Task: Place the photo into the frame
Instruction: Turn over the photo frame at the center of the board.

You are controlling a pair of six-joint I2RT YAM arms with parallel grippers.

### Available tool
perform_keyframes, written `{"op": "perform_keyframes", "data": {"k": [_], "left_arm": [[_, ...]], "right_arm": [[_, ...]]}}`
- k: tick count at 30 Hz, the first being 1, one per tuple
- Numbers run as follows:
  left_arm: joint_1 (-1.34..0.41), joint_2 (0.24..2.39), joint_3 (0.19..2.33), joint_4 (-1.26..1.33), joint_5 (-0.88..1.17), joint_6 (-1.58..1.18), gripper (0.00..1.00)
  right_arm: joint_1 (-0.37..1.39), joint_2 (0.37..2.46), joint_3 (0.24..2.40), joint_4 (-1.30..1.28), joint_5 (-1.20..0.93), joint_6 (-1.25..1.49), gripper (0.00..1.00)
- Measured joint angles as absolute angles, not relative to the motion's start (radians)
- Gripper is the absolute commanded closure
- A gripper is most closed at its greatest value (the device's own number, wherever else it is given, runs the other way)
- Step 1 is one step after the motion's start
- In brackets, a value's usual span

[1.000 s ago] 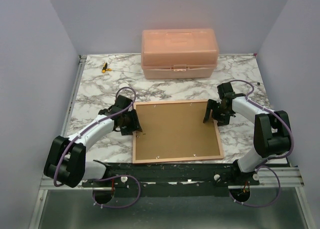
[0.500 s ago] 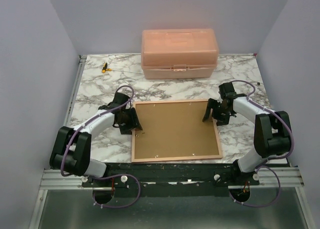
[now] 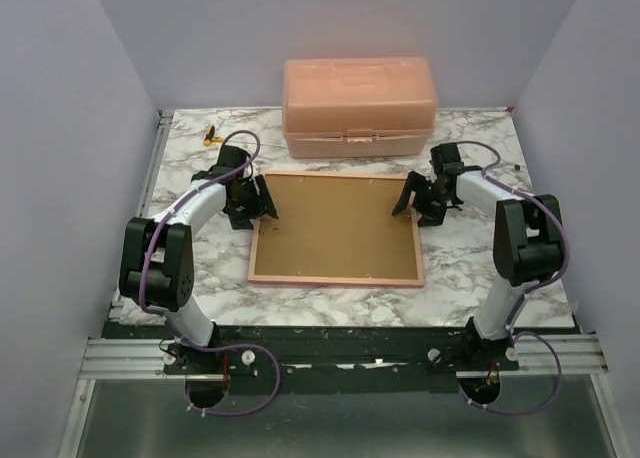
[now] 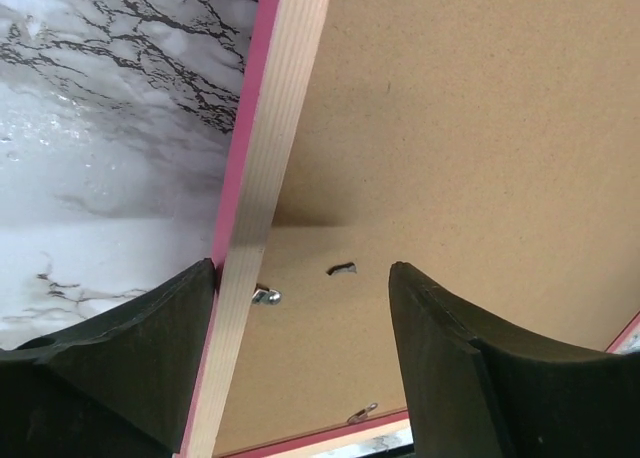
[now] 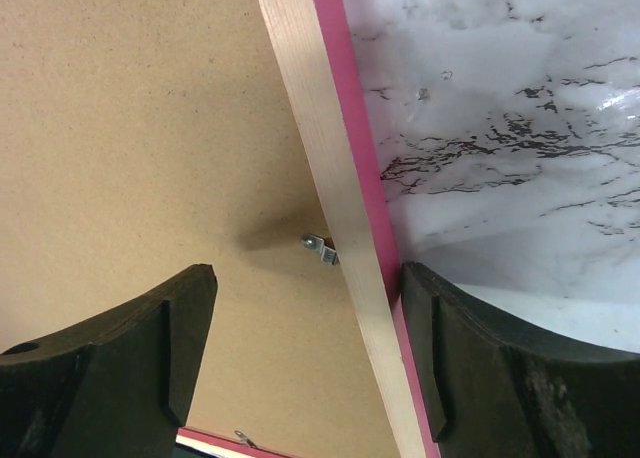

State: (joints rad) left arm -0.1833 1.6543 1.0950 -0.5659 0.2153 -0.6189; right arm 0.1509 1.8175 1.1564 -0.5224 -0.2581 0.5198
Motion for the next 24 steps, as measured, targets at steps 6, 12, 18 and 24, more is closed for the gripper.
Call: {"op": "perform_keyframes", "data": {"k": [6,12,18,24], "left_arm": [[-0.176,1.642,1.118,-0.609,0.201,-0.602,0.15],[-0.172,1.516,1.118,-0.674,0.144,-0.571,0.15],[-0.175,1.313,1.077,-0.681,0.151,-0.532,0.16],[-0.248,1.122,0.941,-0.669,0.203,-0.526,0.16]], "right_arm": [[0.170,1.808,1.150,-0.509,-0.257,0.540,0.07],[0.181,1.685,1.032,-0.548,-0.239,0.542,0.07],[0.181,1.513,0.933,-0.655,-0.222,0.528,0.07],[0.181,1.406,0.854,-0.744,-0.226,0.523,0.18]]}}
